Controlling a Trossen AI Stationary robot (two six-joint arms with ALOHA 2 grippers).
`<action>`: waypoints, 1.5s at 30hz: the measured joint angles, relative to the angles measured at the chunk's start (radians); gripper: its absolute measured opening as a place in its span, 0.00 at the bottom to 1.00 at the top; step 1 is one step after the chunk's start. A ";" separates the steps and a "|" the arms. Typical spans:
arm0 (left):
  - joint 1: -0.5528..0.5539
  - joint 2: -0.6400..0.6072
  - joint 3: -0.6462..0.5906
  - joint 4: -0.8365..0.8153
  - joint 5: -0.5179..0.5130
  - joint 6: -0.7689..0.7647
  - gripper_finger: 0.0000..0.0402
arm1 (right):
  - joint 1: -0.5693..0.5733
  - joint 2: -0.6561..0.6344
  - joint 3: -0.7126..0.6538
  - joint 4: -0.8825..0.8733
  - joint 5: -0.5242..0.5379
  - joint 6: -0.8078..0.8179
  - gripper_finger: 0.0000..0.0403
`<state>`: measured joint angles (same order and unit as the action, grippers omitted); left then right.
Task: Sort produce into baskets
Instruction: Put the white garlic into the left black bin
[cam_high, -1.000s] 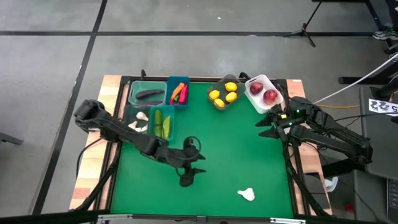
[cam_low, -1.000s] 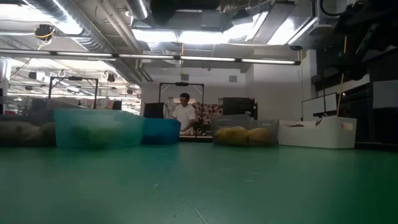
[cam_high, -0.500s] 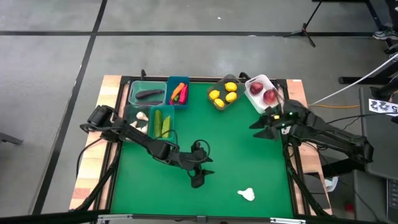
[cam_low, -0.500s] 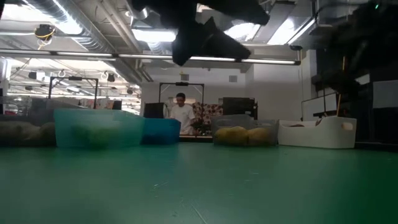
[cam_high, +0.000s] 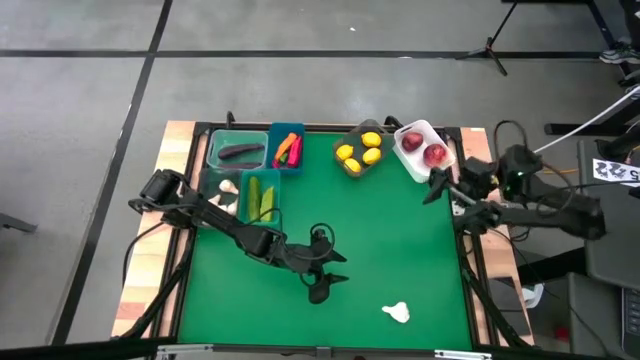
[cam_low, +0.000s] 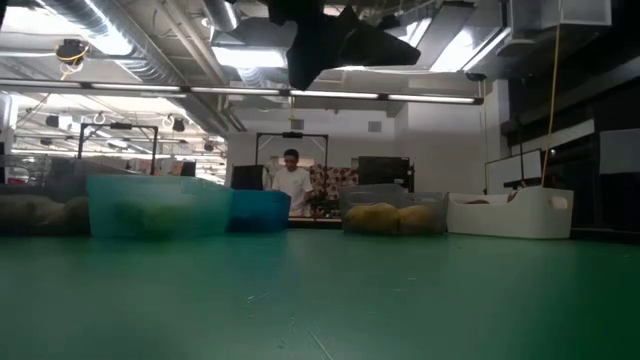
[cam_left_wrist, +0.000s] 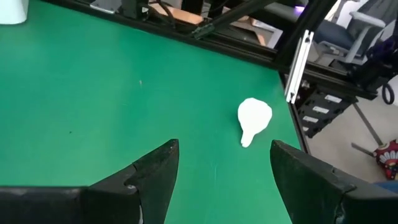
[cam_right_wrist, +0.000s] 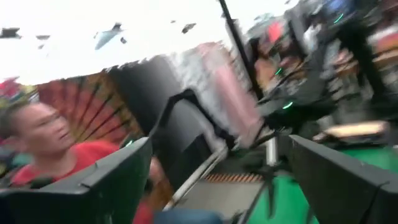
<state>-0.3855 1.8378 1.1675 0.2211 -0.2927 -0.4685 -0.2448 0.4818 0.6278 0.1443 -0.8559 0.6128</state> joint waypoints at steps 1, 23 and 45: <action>0.000 0.000 0.000 0.004 0.000 0.000 0.61 | 0.040 0.016 0.027 -0.057 0.013 -0.029 0.92; -0.033 0.000 0.000 0.000 0.001 -0.033 0.61 | 0.890 0.564 0.111 -0.559 1.009 -0.150 0.92; -0.050 0.000 0.000 -0.009 0.000 -0.038 0.61 | 1.125 0.954 0.232 -0.558 1.161 0.098 0.92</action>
<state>-0.4358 1.8374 1.1675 0.2123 -0.2924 -0.5060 0.8801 1.4357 0.8602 -0.4142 0.3056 0.7105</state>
